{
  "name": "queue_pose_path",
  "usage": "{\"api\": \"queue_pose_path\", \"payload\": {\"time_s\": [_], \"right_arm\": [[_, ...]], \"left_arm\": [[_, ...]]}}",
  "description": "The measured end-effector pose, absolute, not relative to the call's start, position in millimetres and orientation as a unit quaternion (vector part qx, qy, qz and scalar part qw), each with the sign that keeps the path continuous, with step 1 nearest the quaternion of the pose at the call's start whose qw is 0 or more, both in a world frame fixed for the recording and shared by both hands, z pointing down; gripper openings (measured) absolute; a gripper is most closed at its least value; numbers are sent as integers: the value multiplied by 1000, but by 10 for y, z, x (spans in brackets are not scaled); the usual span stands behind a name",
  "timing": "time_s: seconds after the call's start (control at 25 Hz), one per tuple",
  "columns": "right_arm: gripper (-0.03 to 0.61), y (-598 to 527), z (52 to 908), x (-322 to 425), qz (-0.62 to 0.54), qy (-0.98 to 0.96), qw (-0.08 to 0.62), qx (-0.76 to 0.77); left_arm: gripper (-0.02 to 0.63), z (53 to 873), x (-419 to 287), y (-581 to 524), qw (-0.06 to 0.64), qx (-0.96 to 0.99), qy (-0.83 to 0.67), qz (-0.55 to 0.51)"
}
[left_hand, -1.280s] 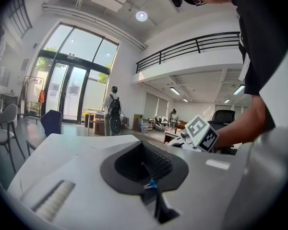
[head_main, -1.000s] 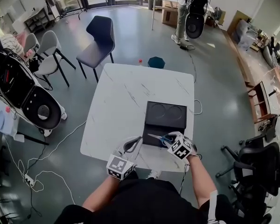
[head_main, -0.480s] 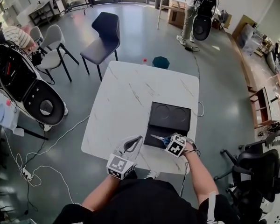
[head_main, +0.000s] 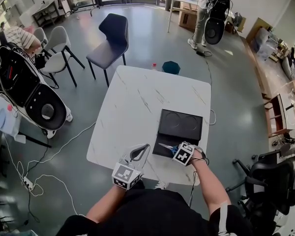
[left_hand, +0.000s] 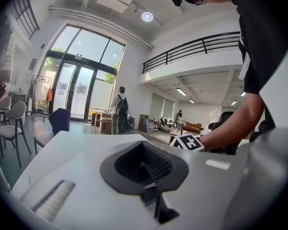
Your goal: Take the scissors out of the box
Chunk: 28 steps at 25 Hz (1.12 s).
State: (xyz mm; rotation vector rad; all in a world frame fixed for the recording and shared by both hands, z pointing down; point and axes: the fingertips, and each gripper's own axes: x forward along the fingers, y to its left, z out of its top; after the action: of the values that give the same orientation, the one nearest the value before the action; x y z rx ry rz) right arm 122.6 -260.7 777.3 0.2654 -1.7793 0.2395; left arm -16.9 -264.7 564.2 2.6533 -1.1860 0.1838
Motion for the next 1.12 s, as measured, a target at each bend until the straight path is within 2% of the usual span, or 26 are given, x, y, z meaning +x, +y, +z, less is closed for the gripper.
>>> {"api": "queue_pose_path", "payload": {"time_s": [0.6,0.96,1.12], "right_arm": [[94,-2677,7709,1234,128,-788,587,138],[92,-2769,7409,1248,82,-810,551,183],[92,-2789,7150,1241,56,-827,513,224]], "left_arm": [[9,5652,-118,-2654,130,906,-399,59],[9,5687,-197,-2588,140,897,-416,63],[9,5688,-228,-2572,139,892,-425,64]]}}
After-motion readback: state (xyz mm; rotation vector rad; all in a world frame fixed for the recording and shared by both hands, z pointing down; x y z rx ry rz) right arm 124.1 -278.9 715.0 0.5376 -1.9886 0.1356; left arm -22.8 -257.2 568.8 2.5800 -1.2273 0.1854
